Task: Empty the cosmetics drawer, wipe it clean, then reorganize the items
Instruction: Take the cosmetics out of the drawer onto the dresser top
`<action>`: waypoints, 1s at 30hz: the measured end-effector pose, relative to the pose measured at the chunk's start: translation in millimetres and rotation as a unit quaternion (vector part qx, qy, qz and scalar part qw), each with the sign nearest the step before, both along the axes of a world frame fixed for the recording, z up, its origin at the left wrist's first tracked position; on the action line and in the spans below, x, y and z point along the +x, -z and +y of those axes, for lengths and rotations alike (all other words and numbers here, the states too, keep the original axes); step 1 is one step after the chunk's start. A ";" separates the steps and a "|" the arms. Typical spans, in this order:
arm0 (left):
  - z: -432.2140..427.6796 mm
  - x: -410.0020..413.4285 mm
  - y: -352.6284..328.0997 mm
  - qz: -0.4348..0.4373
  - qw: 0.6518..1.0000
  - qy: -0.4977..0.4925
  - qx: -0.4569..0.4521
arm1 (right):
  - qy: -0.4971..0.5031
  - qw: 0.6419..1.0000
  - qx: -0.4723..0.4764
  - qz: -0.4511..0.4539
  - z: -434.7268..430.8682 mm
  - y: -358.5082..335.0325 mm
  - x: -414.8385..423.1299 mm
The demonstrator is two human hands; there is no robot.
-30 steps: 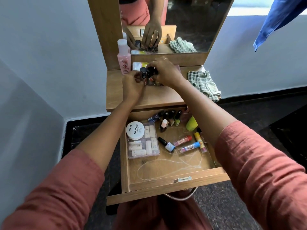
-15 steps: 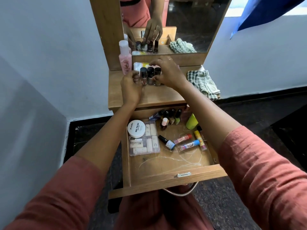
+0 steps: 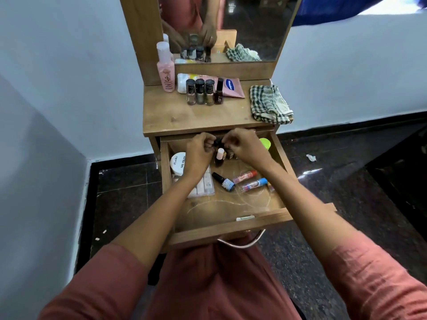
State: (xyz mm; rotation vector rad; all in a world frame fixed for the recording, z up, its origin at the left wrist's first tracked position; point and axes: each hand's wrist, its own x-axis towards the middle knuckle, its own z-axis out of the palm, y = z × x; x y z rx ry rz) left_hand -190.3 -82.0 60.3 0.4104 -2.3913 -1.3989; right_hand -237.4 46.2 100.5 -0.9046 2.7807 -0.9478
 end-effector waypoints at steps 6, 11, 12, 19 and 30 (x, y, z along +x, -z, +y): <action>11.9 2.4 21.6 -0.069 0.996 0.051 -0.021 | -0.004 0.980 0.165 -0.115 3.6 44.5 29.4; 18.2 -0.3 22.4 -0.089 0.994 0.048 -0.044 | 0.017 0.961 0.250 -0.118 0.1 54.5 41.6; 18.3 -0.6 22.2 -0.094 0.993 0.046 -0.045 | 0.015 0.959 0.257 -0.117 -1.6 54.6 42.6; 15.7 -3.7 18.7 -0.095 0.995 0.020 -0.033 | 0.056 0.970 0.204 -0.120 0.0 52.9 40.1; 0.4 -0.6 -34.5 -0.027 0.997 0.065 -0.019 | 0.073 0.990 -0.025 -0.115 30.1 -4.2 22.2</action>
